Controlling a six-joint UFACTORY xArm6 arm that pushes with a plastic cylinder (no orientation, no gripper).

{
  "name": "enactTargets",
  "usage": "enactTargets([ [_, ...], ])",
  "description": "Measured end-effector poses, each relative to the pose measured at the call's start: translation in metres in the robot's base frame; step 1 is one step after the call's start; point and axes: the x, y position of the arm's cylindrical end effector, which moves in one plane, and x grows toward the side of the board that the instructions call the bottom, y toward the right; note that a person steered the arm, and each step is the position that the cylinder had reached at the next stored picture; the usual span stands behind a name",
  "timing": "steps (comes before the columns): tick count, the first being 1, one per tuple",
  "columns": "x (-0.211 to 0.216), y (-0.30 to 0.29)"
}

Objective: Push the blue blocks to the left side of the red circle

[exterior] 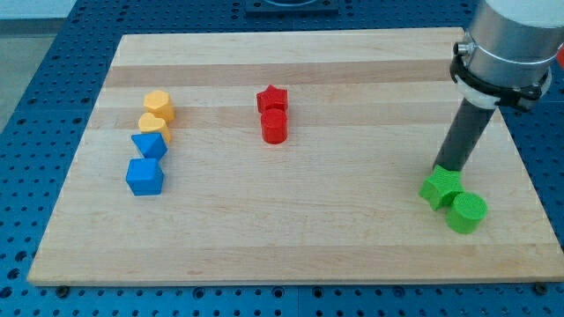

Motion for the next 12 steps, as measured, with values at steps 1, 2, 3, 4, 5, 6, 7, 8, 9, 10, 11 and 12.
enactTargets([
  [1, 0.0, 0.0],
  [2, -0.004, 0.0],
  [3, -0.005, -0.029],
  [4, -0.005, -0.09],
  [5, -0.005, -0.092],
  [6, -0.005, -0.1],
  [7, -0.005, -0.148],
  [8, 0.004, -0.215],
  [9, 0.034, -0.275],
  [10, 0.098, -0.348],
  [11, 0.127, -0.384],
  [12, 0.121, -0.388],
])
